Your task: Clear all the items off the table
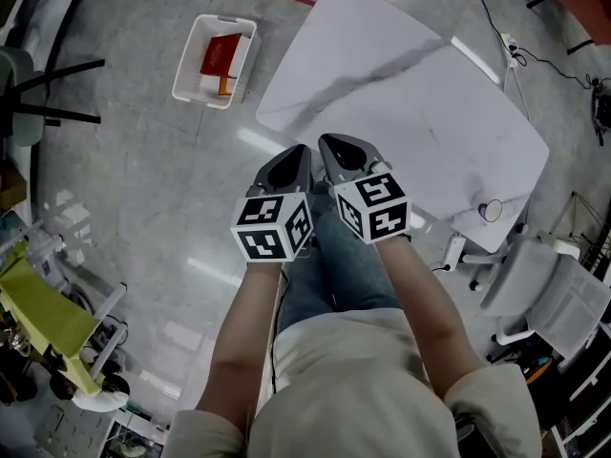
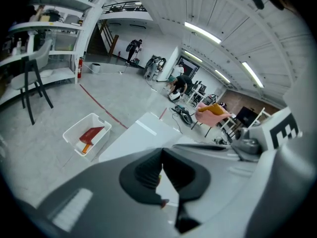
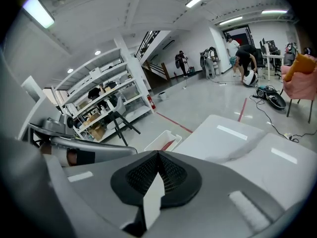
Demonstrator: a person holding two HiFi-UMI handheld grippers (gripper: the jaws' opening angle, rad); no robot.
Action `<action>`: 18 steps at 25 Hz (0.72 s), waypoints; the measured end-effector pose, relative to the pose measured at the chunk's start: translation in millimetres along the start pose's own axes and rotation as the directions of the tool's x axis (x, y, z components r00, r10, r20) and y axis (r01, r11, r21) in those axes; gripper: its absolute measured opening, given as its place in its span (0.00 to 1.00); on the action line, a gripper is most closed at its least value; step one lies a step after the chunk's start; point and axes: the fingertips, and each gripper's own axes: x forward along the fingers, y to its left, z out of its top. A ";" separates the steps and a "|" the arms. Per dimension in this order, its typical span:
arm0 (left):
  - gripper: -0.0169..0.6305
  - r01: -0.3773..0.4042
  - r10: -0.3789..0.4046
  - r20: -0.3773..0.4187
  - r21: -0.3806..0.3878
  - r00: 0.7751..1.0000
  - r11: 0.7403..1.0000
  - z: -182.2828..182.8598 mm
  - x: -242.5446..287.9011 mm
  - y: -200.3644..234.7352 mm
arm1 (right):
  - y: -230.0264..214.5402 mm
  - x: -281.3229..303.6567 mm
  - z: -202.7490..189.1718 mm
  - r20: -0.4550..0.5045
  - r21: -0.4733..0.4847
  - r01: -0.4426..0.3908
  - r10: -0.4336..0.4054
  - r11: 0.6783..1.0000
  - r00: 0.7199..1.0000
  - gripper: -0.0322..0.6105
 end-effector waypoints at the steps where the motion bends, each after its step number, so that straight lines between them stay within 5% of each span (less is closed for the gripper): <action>1: 0.04 -0.006 0.006 0.002 0.001 1.000 1.000 -2.2 -3.9 -0.4 | 1.8 -4.7 -2.0 0.002 -0.001 0.001 -0.001 1.000 1.000 0.05; 18: 0.04 0.049 -0.050 0.003 0.130 0.999 0.990 -58.6 -69.4 -99.2 | 9.8 -142.0 -47.5 0.065 -0.006 0.100 -0.099 0.995 0.993 0.05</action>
